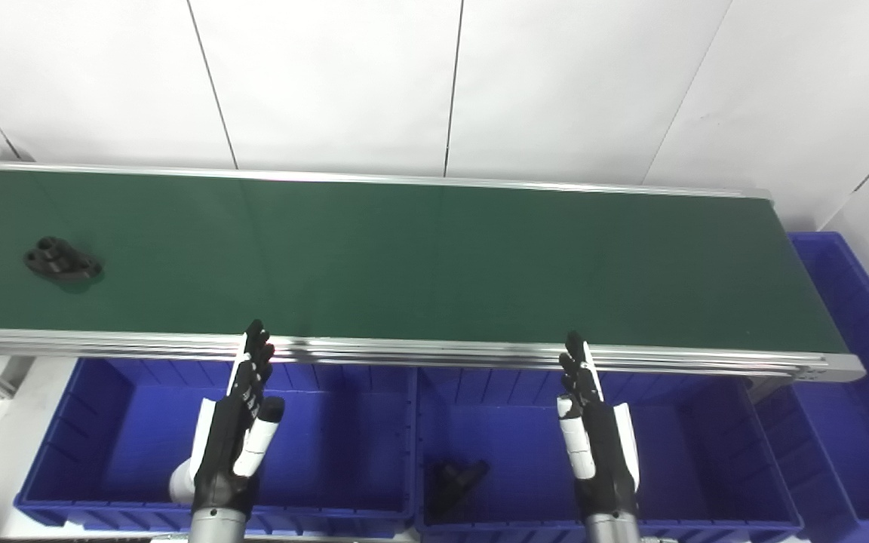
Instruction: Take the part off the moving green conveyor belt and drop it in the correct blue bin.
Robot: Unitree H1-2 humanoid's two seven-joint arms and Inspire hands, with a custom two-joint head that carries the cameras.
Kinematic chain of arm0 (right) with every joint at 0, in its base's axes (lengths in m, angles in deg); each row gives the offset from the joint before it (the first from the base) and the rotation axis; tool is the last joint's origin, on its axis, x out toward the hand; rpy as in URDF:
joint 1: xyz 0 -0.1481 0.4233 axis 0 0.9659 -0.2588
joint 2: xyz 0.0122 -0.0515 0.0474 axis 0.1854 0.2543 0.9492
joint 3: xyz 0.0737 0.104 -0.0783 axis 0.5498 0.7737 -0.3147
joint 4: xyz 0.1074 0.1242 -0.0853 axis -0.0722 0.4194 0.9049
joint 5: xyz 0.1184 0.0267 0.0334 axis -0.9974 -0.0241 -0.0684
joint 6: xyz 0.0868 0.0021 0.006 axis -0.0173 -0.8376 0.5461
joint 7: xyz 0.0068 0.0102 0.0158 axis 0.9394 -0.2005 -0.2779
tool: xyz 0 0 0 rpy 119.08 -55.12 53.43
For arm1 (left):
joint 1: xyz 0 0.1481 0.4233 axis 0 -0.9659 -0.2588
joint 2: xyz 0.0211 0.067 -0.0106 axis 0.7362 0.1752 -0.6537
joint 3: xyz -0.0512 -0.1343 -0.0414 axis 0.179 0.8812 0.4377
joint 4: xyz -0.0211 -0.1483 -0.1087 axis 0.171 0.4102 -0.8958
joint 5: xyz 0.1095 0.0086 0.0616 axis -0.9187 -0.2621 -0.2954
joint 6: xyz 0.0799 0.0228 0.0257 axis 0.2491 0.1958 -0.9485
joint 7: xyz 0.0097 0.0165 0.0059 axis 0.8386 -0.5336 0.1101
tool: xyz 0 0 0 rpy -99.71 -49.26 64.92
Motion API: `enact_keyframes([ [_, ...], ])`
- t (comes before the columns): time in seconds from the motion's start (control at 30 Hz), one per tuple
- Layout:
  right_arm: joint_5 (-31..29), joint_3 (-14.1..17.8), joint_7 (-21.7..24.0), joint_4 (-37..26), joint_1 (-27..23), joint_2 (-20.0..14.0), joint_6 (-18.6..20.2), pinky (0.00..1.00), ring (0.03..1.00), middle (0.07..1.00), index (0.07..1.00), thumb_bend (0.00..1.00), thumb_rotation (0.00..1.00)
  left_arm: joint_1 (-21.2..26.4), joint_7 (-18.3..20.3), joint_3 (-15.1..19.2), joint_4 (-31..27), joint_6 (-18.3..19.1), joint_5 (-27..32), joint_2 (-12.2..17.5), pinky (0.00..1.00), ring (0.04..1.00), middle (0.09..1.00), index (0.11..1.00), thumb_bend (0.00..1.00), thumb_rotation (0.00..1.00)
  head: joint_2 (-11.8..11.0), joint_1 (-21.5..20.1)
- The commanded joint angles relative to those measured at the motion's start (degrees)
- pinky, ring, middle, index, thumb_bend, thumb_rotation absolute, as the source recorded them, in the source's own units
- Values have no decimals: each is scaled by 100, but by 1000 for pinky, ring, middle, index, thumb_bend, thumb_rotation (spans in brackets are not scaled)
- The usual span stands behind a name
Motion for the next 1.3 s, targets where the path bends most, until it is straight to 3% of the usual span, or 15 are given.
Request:
enact_keyframes([
  [0.0, 49, -40, -35, -162, -60, 27, -328, 970, 977, 990, 988, 796, 1000, -5, -49, -27, -77, -218, 65, -57, 1000, 984, 1000, 1000, 767, 882, -7, 6],
  [0.73, 132, -45, -34, -124, -86, -2, -292, 960, 968, 985, 983, 825, 1000, 64, -56, -4, 16, -275, -25, -84, 983, 973, 1000, 1000, 802, 873, -18, 42],
  [0.87, 100, -49, -15, -132, -85, -8, -327, 963, 970, 989, 988, 795, 1000, 61, -65, 0, -3, -255, -37, -91, 988, 973, 999, 1000, 804, 866, -18, 42],
  [1.27, 52, -55, -6, -127, -78, -14, -370, 967, 978, 997, 995, 808, 1000, 72, -56, -11, 23, -318, 3, -112, 996, 976, 1000, 1000, 809, 922, -23, 86],
])
